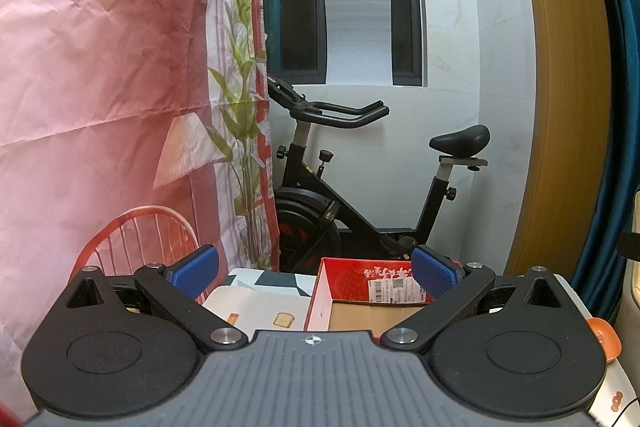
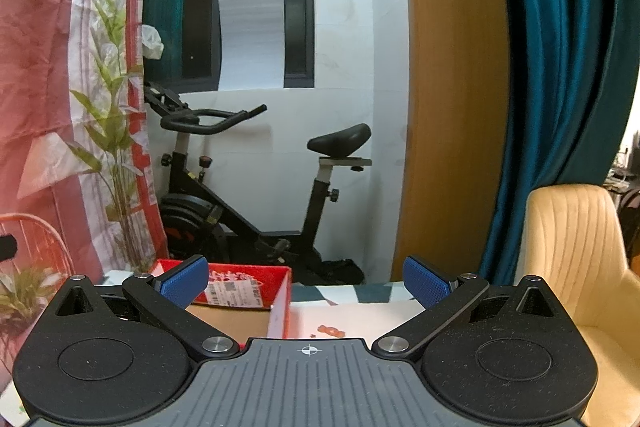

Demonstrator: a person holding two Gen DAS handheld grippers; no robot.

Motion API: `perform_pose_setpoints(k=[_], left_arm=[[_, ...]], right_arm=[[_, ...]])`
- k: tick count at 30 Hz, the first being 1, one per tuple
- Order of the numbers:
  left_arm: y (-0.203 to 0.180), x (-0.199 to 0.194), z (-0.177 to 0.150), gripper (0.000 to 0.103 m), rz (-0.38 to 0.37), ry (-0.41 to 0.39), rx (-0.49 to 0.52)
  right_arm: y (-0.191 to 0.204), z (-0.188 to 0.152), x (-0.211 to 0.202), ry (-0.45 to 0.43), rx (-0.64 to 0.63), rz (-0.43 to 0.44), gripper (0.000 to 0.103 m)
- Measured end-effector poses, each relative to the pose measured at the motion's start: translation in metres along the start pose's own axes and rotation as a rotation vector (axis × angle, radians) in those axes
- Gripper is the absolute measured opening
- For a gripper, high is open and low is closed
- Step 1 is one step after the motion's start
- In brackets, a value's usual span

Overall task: Organize soft objects
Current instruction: 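Lower both grippers toward the blue-and-white cotton pad bag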

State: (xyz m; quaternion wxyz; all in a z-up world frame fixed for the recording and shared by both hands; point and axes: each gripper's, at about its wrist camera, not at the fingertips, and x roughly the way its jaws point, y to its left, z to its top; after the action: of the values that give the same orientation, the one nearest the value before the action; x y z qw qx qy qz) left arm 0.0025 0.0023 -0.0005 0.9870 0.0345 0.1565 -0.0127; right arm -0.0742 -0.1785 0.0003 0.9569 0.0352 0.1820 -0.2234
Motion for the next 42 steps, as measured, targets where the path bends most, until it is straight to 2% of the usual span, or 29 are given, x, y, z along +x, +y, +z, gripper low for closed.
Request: perform_pose_setpoints(k=[7,11,15,20,26,32,38,42], left_arm=[[0.004,0.006,-0.011,0.103,0.026,0.012,-0.001],[0.014,0.019,-0.034,0.103,0.031,0.083,-0.01],[0.03,0.033,-0.067,0.103,0.053,0.136,-0.051],[0.047,0.052,-0.119,0.103,0.032,0.216,-0.061],[0.056,0.062,-0.168,0.103,-0.003,0.202,-0.099],[0.048,0.081,-0.19,0.103,-0.033,0.274,-0.124],[0.042,0.083,-0.203,0.103,-0.022,0.263,-0.13],[0.037,0.09,-0.209,0.101,-0.027,0.289,-0.121]], right_arm=[[-0.006,-0.01,-0.003,-0.051,0.022,0.089,0.103],[-0.002,-0.025,0.004,-0.058,-0.004,0.108,0.103],[-0.001,-0.055,0.018,-0.052,0.044,0.192,0.103],[0.012,-0.098,0.052,0.048,0.056,0.24,0.103],[0.023,-0.138,0.078,0.134,0.047,0.255,0.103],[0.023,-0.168,0.092,0.179,0.026,0.246,0.103],[0.023,-0.194,0.111,0.254,0.043,0.277,0.103],[0.026,-0.209,0.126,0.323,0.044,0.294,0.103]])
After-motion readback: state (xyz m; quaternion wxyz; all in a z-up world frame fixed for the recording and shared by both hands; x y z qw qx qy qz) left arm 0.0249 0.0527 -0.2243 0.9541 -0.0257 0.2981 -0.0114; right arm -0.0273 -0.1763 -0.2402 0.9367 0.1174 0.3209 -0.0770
